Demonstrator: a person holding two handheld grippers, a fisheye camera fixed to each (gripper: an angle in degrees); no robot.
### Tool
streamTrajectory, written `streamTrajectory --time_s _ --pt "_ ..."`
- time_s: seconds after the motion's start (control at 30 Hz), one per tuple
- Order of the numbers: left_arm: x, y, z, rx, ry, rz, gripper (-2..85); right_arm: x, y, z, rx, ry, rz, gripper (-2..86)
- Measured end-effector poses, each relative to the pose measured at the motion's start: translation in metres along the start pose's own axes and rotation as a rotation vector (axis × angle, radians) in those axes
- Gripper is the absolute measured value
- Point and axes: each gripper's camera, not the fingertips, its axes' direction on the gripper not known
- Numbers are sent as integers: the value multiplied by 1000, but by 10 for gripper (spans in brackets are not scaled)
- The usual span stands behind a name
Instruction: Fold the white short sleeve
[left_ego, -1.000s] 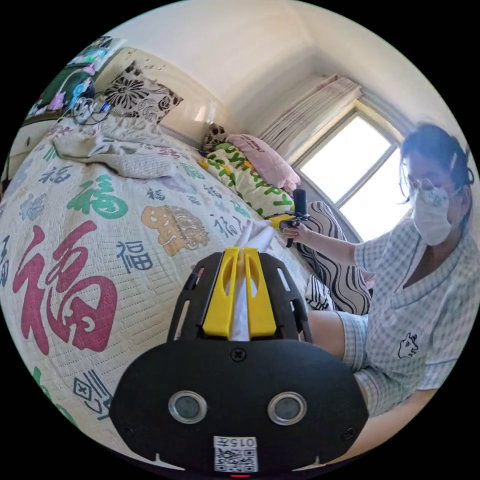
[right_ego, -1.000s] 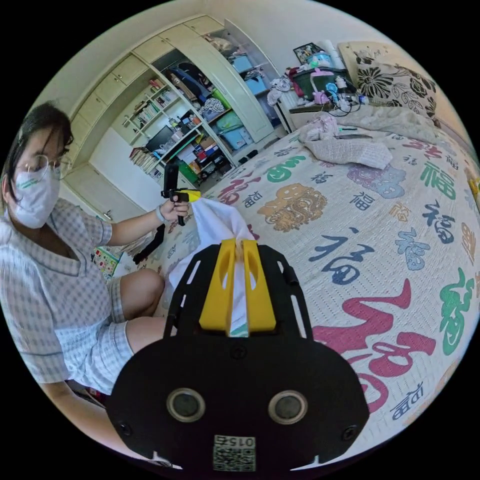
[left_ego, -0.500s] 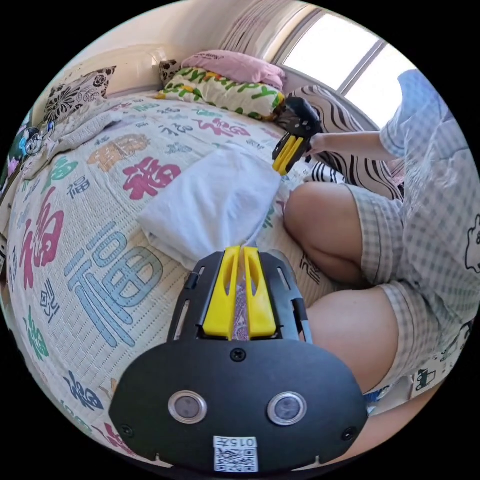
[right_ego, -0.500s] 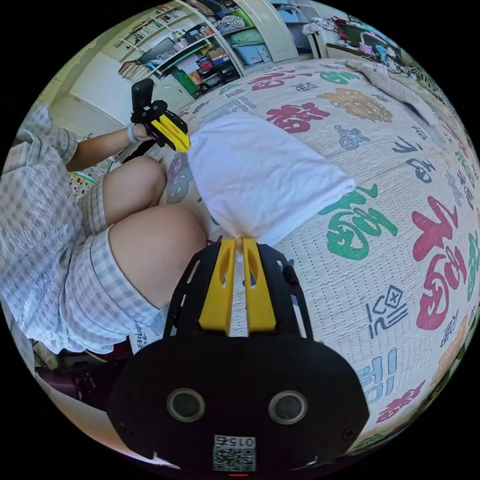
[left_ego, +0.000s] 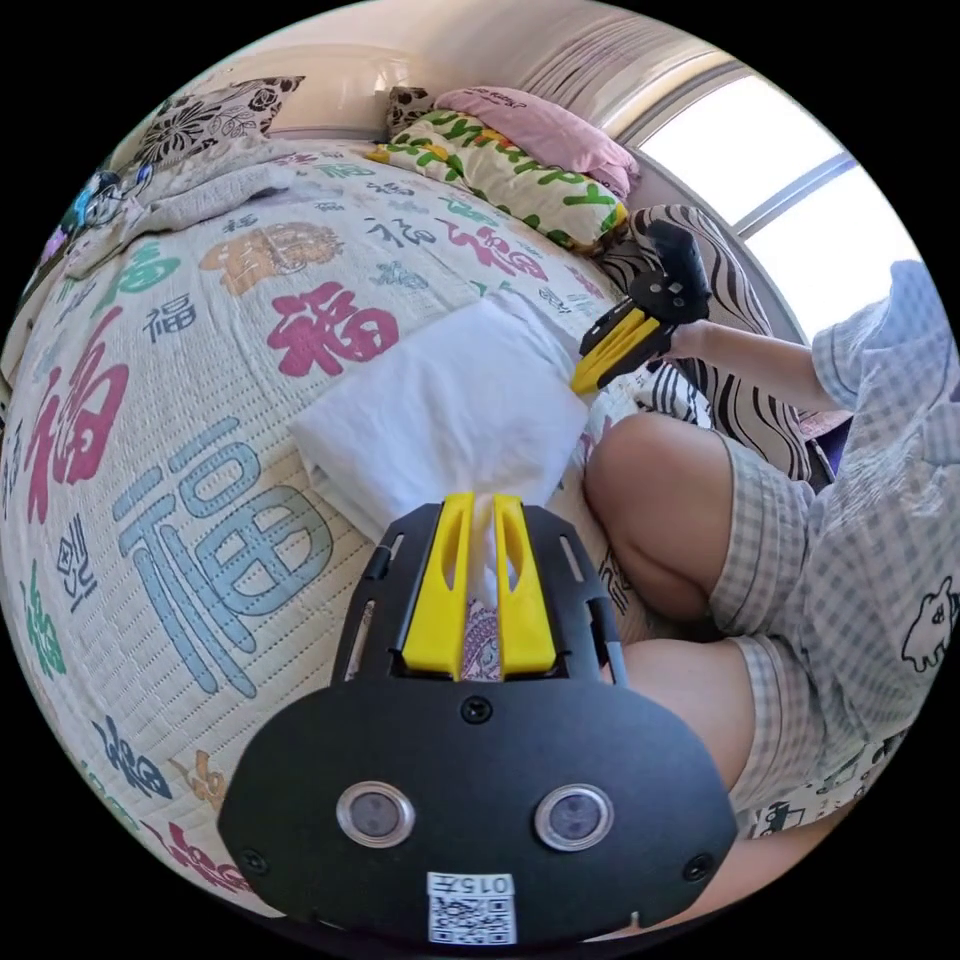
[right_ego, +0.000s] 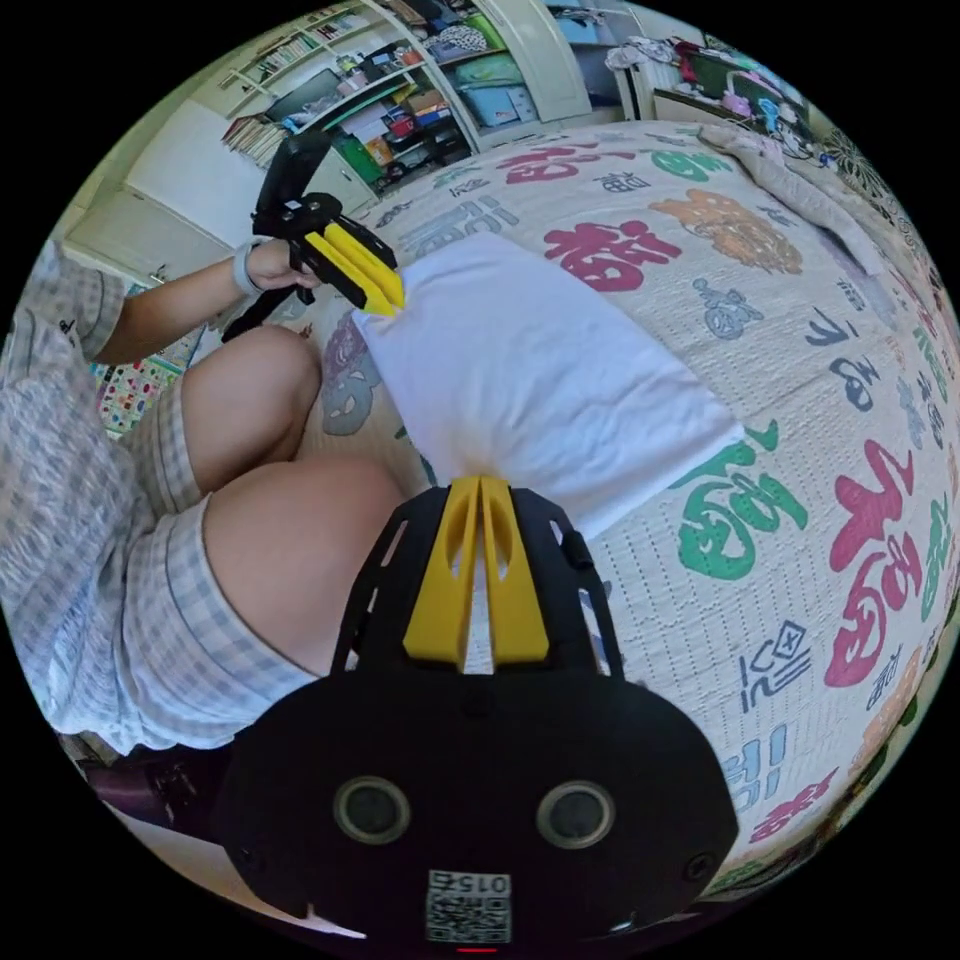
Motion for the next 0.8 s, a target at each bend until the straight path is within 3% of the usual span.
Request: streamTrajectory --time_s 0.3,0.4,0.47,0.6,0.67,0.8 --pt "-5 52 -20 -14 -9 -102 -1 18 5 3 72 -107 129 -4" --pt "-17 75 -48 112 120 -195 28 47 14 -24 258 -341 285 33" --pt "-40 103 -71 219 225 -338 121 75 28 -38 354 -440 390 113" --pt "-71 138 -79 254 295 -467 140 105 23 -23 305 -516 443 136" --pt "-92 154 -71 279 457 -539 138 118 7 -6 275 -578 440 134" --pt "-100 154 -63 256 589 -509 130 127 -24 7 234 -649 383 128"
